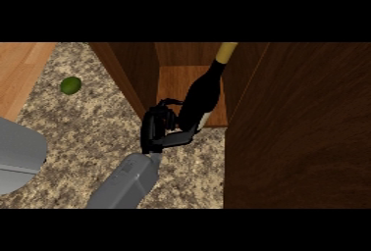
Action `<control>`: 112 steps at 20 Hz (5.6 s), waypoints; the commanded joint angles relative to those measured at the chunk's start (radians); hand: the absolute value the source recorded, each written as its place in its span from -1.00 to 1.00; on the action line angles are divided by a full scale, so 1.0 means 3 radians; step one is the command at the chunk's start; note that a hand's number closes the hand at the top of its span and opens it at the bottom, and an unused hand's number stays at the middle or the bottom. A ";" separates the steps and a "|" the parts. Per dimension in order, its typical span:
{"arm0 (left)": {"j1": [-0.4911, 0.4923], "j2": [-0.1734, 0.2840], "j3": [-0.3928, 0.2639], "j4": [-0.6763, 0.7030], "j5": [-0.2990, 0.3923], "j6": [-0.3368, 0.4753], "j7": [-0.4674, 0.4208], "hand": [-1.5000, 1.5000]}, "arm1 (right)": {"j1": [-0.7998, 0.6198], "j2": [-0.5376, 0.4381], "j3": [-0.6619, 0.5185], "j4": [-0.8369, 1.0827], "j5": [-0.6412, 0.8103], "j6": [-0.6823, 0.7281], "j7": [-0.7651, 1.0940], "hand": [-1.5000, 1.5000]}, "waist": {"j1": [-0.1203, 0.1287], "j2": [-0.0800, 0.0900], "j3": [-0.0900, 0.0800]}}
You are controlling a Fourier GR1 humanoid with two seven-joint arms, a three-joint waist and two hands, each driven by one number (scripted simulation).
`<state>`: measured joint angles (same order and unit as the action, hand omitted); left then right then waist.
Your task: Pick up the wine, place it into the cabinet and close the cabinet
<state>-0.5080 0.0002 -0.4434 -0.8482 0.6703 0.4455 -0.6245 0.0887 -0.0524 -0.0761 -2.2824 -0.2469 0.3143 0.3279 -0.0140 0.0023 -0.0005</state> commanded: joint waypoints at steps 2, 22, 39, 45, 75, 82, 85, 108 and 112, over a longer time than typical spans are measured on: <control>-0.0087 -0.0001 0.0072 0.0105 0.0255 -0.0191 -0.0025 1.00 | -0.0045 -0.0011 -0.0039 0.0069 -0.0006 -0.0012 -0.0003 -1.00 | 0.0015 -0.0003 0.0001; -0.1239 -0.0001 0.0075 0.1440 0.1075 -0.0600 -0.0277 1.00 | -0.0182 0.0036 0.0077 0.0149 0.0079 -0.0049 -0.0010 -1.00 | -0.0053 0.0020 -0.0001; -0.1590 0.0000 0.0123 0.2184 0.1133 -0.0680 -0.0207 1.00 | -0.0246 -0.0004 -0.0030 0.0267 -0.0080 -0.0009 -0.0049 -1.00 | -0.0095 0.0037 -0.0002; -0.1514 -0.0001 0.0339 0.2338 0.1264 -0.0800 -0.0543 1.00 | -0.0246 0.0042 0.0063 0.0207 0.0034 -0.0036 -0.0073 -1.00 | -0.0109 0.0052 -0.0005; -0.0125 0.0522 -0.0628 -0.0477 0.0593 -0.0235 -0.0237 -1.00 | -0.0022 0.0000 0.0064 -0.0217 0.0058 -0.0123 0.0206 -1.00 | 0.0169 -0.0064 0.0004; 0.0336 0.0960 -0.0791 -0.2085 0.0395 0.0350 0.0424 -1.00 | -0.0058 0.0034 0.0109 -0.0058 0.0112 -0.0063 0.0054 -1.00 | 0.0101 -0.0031 0.0005; 0.0675 0.1212 -0.0928 -0.2805 0.0263 0.0588 0.0596 -1.00 | -0.0114 -0.0073 -0.0031 -0.0124 -0.0140 -0.0051 0.0211 -1.00 | 0.0108 -0.0035 0.0005; 0.2833 0.2163 -0.0337 -0.4464 0.0043 0.0433 0.0175 -1.00 | 0.0323 -0.0447 0.1085 -0.0762 -0.0545 0.0572 0.0915 1.00 | 0.0091 -0.0025 -0.0003; 0.3291 0.2443 0.0251 -0.4615 0.0433 -0.0059 0.0064 -1.00 | 0.0392 -0.0261 0.1563 -0.0833 -0.0137 0.0446 0.0918 1.00 | 0.0105 -0.0031 -0.0005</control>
<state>0.3643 0.6841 -0.4722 -2.2003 0.7359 0.5261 -0.5660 0.1758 -0.1481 0.3027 -2.3865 -0.3015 0.4842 0.5300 0.0172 -0.0054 -0.0013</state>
